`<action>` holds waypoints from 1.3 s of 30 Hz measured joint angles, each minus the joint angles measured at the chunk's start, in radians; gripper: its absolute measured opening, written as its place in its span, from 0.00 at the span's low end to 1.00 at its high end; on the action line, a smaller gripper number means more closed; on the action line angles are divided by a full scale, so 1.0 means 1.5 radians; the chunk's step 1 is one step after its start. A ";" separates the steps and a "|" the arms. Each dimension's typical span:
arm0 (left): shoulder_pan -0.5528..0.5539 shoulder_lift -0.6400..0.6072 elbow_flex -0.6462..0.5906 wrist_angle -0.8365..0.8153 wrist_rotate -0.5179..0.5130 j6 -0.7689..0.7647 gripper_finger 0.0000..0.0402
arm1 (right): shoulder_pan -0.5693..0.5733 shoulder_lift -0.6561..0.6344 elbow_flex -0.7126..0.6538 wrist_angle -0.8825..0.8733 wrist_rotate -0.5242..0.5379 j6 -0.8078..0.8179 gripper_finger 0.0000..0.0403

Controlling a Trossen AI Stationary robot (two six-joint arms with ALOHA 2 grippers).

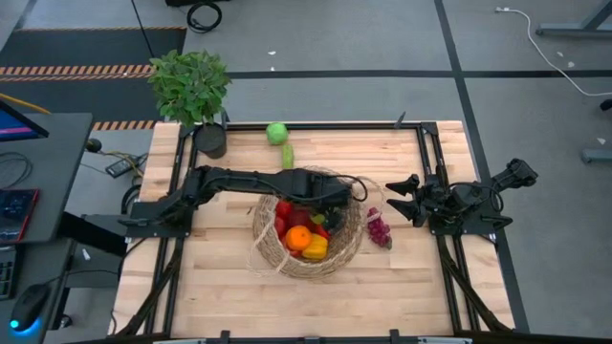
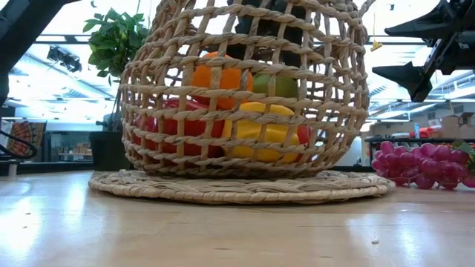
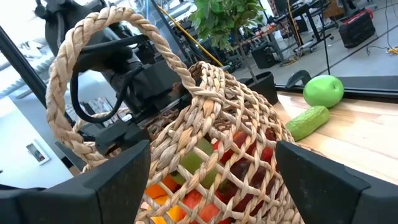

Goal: Build produce basket
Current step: Put the pear into the woven basket

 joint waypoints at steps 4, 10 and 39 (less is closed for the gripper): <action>0.002 0.000 0.000 0.003 0.018 0.077 0.88 | 0.000 0.000 0.000 0.002 0.000 0.000 0.87; 0.000 0.000 0.000 0.023 0.021 0.122 0.88 | 0.000 0.000 0.000 0.002 0.000 0.000 0.87; -0.002 0.004 0.001 -0.020 0.093 0.174 0.88 | 0.000 0.000 0.000 0.002 0.000 0.000 0.87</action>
